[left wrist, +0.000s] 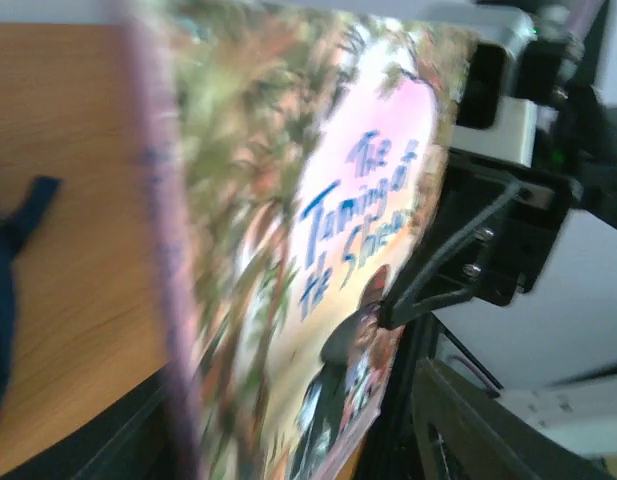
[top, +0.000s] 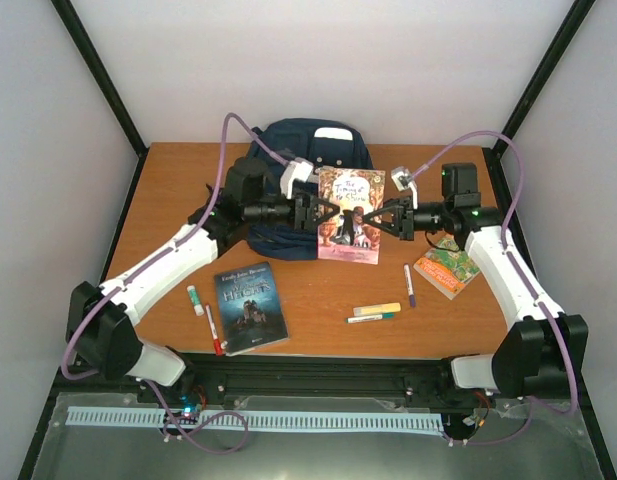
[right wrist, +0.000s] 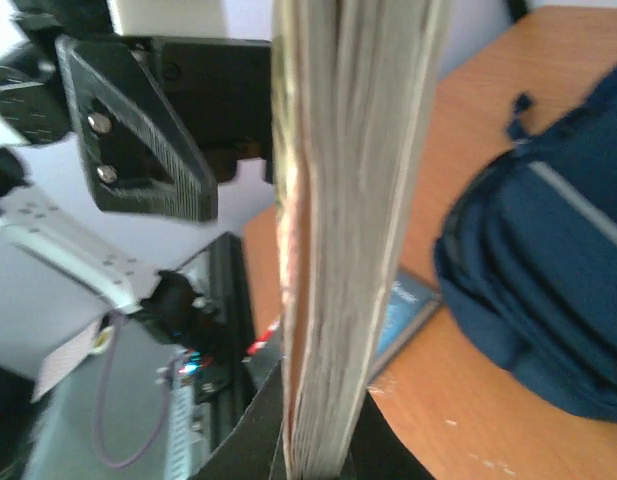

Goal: Pack the student bag
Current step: Pick up the book from the center of the board.

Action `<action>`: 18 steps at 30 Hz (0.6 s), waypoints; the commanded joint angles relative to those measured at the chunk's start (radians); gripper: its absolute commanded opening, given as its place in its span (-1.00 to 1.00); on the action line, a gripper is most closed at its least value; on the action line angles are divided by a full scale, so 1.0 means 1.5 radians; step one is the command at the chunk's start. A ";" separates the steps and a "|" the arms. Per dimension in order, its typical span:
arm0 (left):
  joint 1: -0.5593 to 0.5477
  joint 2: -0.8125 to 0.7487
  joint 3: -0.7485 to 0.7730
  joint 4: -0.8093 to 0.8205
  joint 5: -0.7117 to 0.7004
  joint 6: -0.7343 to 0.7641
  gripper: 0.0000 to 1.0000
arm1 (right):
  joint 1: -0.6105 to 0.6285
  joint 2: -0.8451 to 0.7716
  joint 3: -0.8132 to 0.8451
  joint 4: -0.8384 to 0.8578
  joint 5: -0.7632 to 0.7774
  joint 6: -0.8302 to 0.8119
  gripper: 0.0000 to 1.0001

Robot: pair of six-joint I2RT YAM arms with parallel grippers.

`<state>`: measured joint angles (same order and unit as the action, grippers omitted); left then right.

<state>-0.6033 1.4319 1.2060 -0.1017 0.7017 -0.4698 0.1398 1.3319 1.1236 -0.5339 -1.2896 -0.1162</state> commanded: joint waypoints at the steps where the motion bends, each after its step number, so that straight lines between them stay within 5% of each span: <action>1: 0.050 0.013 0.058 -0.117 -0.176 0.002 0.26 | -0.026 -0.028 -0.026 0.025 0.131 -0.048 -0.95; 7: 0.196 0.064 0.040 -0.164 -0.241 -0.100 0.59 | -0.031 -0.125 -0.123 0.102 0.280 -0.052 -0.94; 18: 0.307 0.221 0.025 -0.146 -0.378 -0.191 0.60 | -0.037 -0.139 -0.129 0.101 0.302 -0.036 -0.94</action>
<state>-0.1513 1.7153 1.2175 -0.3256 0.2192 -0.6968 0.0902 1.1519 0.9298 -0.4240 -0.8528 -0.1680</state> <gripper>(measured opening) 0.813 0.045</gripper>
